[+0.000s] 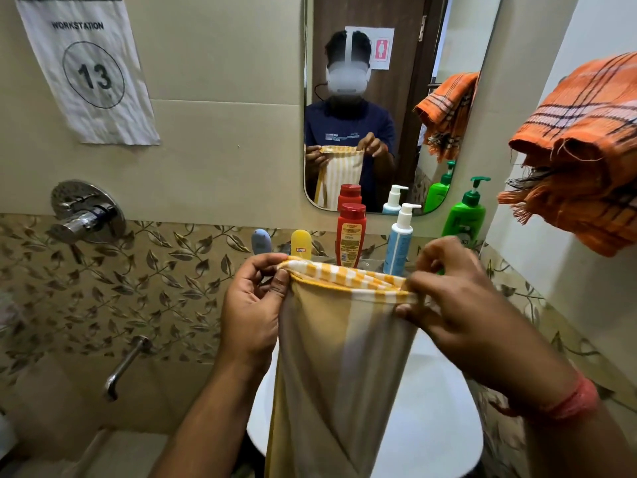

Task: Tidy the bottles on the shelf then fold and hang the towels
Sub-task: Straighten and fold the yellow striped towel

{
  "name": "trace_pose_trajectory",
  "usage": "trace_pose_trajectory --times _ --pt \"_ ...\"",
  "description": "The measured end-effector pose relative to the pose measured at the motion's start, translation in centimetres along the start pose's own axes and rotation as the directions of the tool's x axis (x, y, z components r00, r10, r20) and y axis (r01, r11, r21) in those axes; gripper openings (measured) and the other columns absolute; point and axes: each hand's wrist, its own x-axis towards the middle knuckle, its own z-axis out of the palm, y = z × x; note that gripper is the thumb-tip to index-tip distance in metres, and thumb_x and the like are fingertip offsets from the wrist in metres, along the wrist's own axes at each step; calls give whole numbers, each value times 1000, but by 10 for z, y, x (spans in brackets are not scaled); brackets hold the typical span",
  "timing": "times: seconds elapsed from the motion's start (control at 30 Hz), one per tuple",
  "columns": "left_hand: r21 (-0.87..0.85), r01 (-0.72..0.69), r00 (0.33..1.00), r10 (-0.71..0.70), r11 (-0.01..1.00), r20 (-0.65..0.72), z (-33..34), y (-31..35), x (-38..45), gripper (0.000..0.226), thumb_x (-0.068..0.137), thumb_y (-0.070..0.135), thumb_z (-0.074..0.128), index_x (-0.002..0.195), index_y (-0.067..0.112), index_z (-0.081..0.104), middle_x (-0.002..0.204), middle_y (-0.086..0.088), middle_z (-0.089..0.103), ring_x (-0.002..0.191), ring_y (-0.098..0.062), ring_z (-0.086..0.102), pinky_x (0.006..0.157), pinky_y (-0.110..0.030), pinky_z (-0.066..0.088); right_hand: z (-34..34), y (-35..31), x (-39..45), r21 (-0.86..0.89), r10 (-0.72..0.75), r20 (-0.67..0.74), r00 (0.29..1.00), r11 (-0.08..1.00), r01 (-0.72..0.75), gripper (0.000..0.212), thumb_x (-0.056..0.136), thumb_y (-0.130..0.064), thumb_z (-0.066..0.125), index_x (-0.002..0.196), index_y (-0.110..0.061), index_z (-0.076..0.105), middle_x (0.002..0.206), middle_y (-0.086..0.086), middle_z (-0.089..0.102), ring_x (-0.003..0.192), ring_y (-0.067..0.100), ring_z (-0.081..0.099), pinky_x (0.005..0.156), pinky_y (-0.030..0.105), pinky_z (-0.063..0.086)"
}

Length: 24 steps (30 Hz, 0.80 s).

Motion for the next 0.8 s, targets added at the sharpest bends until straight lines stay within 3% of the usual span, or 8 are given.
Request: trace_pose_trajectory --times 0.1,0.2,0.33,0.43,0.5,0.7,0.8 --pt "-2 -1 1000 1 1000 -16 6 7 10 11 91 15 62 100 20 66 94 3 74 89 -11 70 77 -22 55 -4 -15 1 281 55 -60 997 959 -36 18 90 -46 46 90 -29 53 105 -11 40 94 -1 45 73 7 40" --pt "45 18 1000 -17 999 -24 14 8 16 20 97 9 59 96 27 67 93 4 73 93 -16 68 81 -30 55 -10 -26 -1 198 -19 16 1000 980 16 20 92 -46 42 89 -27 50 87 -15 50 79 5 48 66 14 39" --pt "2 59 998 -59 998 6 27 16 15 15 98 8 58 99 22 65 97 -3 72 92 -17 67 82 -34 58 -30 -31 -2 318 -3 -184 983 946 62 28 92 -52 48 89 -25 55 75 -12 55 75 7 53 60 22 44" --pt "33 36 999 -36 999 -8 26 21 17 14 98 9 59 101 21 65 98 -3 70 91 -13 67 82 -31 55 -26 -17 1 229 20 -158 987 973 17 17 85 -37 64 92 -25 54 74 -10 58 69 6 57 55 21 46" --pt "92 16 1000 -18 996 20 25 26 12 13 98 10 59 104 20 65 99 -2 71 91 -8 68 81 -25 56 -27 -8 -3 307 67 -205 976 952 -1 18 84 -37 64 93 -24 57 73 -2 63 66 14 60 53 33 49" --pt "84 -62 996 56 994 71 24 34 6 15 96 11 60 111 13 64 105 -5 71 95 -9 69 81 -21 55 -19 4 -8 590 188 -245 951 808 -7 20 87 -31 61 105 -26 60 91 -15 68 88 5 68 68 20 55" --pt "56 -89 992 84 994 96 22 38 5 18 94 13 62 112 13 64 107 -5 71 100 -13 69 83 -24 55 -18 5 -9 651 212 -253 944 759 5 23 88 -26 60 111 -24 61 103 -11 68 96 3 67 76 15 54"
